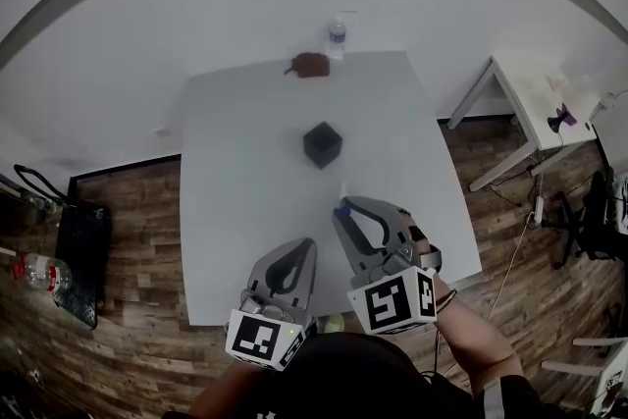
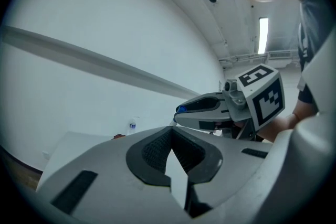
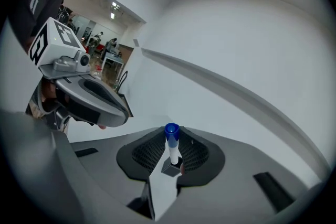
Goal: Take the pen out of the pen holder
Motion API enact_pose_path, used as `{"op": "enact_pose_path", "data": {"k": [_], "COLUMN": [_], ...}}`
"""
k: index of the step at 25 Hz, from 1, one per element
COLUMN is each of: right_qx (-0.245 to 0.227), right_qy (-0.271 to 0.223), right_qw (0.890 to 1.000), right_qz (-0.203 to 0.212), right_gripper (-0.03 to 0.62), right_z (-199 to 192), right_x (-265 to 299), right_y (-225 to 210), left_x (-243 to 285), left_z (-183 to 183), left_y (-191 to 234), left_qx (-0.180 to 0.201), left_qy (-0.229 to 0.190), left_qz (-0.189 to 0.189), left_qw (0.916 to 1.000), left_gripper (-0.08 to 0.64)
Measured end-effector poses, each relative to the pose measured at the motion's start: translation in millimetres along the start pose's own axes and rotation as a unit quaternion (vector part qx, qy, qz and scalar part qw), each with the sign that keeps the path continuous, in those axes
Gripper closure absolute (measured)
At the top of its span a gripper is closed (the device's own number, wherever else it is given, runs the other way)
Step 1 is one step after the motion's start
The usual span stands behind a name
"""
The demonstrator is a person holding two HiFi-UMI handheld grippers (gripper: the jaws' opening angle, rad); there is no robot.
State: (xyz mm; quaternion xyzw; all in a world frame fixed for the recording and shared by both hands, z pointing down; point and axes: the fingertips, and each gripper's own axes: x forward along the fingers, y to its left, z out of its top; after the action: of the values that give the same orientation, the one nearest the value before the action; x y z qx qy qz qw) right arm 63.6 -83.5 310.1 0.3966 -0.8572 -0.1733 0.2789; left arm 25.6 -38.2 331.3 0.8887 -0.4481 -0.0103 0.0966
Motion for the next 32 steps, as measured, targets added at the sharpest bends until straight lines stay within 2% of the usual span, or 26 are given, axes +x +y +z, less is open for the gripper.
{"op": "enact_pose_path", "data": {"k": [12,32], "right_qx": [-0.002,0.011], "right_qy": [-0.009,-0.012], "right_qw": [1.000,1.000], "right_qz": [-0.004,0.000], "right_gripper": [0.511,0.512], "right_z": [7.4,3.7], "right_x": [-51.4,-62.9], "right_y": [20.6,29.5], "left_x": [-20.2,-27.9], "left_z": [16.6,11.1], "left_y": [-37.7,-50.5], "left_qx": [0.026,0.036], "left_qy": [-0.024,-0.021], "left_qz": [-0.014,-0.015], "left_qw": [0.9993,0.9990], "left_gripper": [0.554,0.555]}}
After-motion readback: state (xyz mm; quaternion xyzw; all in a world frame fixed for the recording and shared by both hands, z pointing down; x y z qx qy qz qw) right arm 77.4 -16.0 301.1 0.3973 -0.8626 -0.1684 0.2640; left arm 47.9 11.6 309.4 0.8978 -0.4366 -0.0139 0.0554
